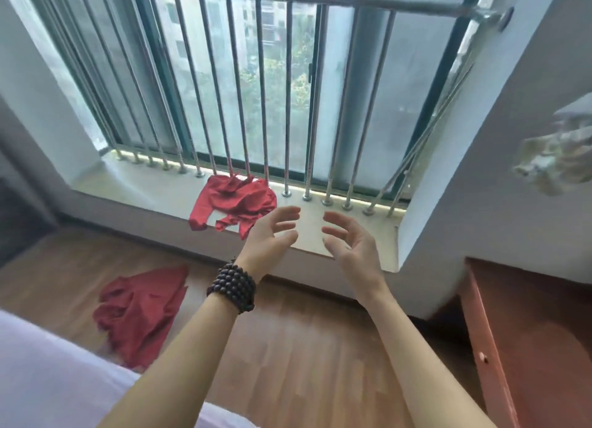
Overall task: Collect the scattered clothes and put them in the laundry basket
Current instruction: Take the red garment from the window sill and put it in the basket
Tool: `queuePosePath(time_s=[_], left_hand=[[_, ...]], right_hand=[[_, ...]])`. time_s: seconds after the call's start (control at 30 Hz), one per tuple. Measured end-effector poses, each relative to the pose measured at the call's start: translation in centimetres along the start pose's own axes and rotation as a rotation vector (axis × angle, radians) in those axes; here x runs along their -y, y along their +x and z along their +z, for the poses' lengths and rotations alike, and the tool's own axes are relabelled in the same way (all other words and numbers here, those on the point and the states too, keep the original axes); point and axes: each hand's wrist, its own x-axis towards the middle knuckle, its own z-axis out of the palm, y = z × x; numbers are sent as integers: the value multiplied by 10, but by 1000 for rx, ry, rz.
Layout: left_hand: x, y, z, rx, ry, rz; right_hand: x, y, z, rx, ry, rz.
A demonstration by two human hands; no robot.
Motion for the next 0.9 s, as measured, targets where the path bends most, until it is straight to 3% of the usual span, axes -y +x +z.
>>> queuePosePath(time_s=[0.43, 0.67, 0.9], left_hand=[[78, 141, -136, -273, 11, -184], [119, 280, -207, -266, -6, -157], [169, 397, -277, -221, 29, -246]], right_hand=[[-39, 204, 140, 246, 17, 1], [-63, 340, 222, 274, 8, 0], [-98, 449, 298, 253, -28, 104]])
